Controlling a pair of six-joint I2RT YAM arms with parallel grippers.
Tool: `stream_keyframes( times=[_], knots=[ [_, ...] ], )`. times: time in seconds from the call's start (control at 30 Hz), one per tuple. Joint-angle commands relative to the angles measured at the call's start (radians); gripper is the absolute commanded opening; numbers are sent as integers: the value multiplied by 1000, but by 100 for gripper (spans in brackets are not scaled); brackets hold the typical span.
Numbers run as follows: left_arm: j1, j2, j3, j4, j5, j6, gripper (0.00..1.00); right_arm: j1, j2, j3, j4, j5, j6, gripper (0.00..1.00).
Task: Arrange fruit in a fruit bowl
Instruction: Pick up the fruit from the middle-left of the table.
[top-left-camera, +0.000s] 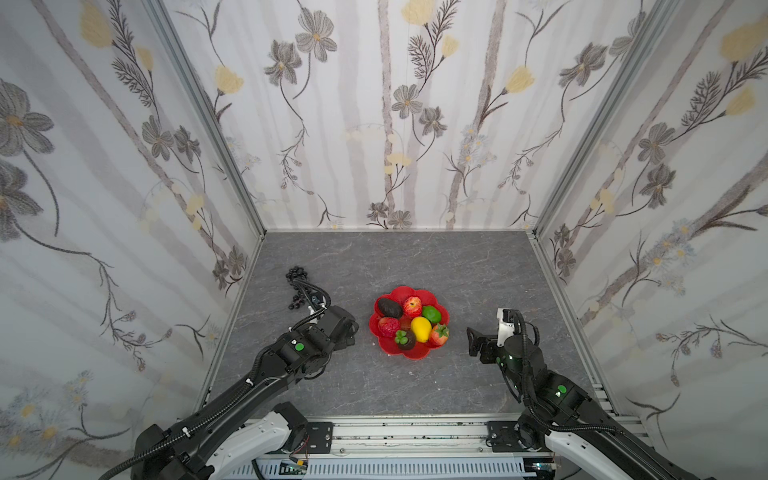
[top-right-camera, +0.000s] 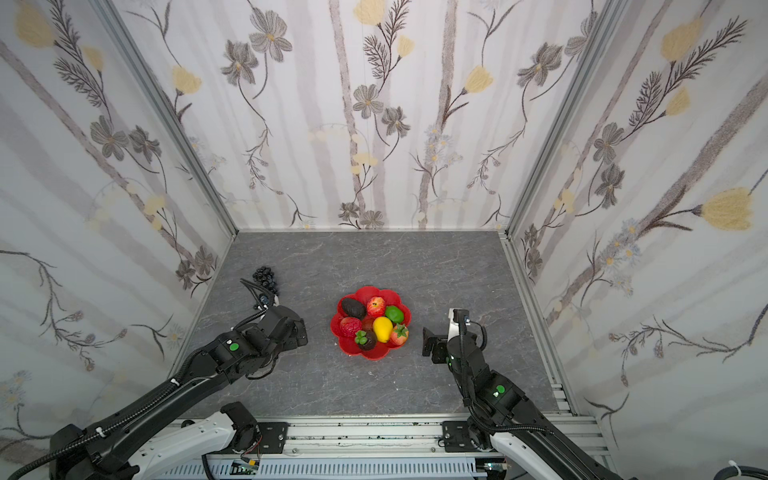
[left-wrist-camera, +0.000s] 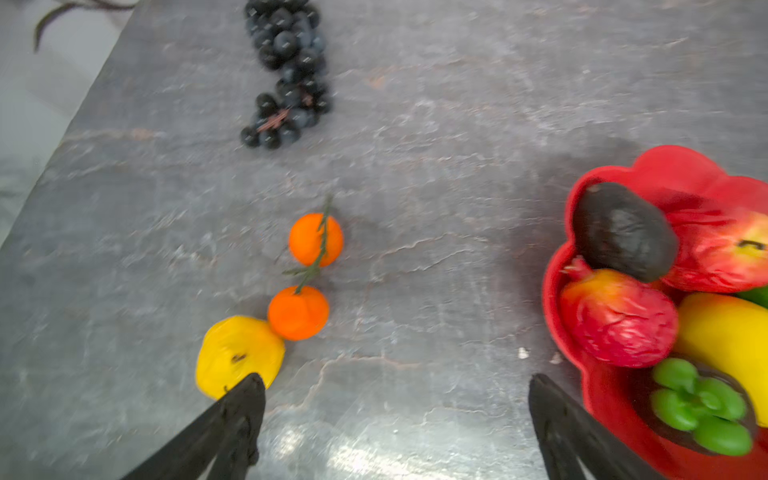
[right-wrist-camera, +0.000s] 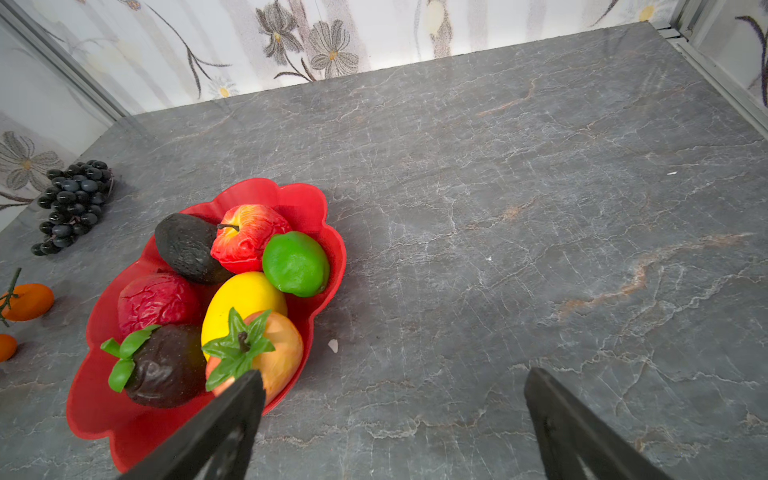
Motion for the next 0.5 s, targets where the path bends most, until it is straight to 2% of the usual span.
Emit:
stream_keyframes(
  times=[0.0, 0.2, 0.47],
  knots=[
    [61, -4, 1, -189, -29, -148, 100, -3, -4, -15, 84, -5, -33, 98],
    [230, 0, -55, -153, 59, -160, 97, -6, -6, -14, 84, -41, -46, 97],
    [309, 47, -122, -74, 102, -154, 94, -9, -11, -14, 82, -56, -49, 97]
  ],
)
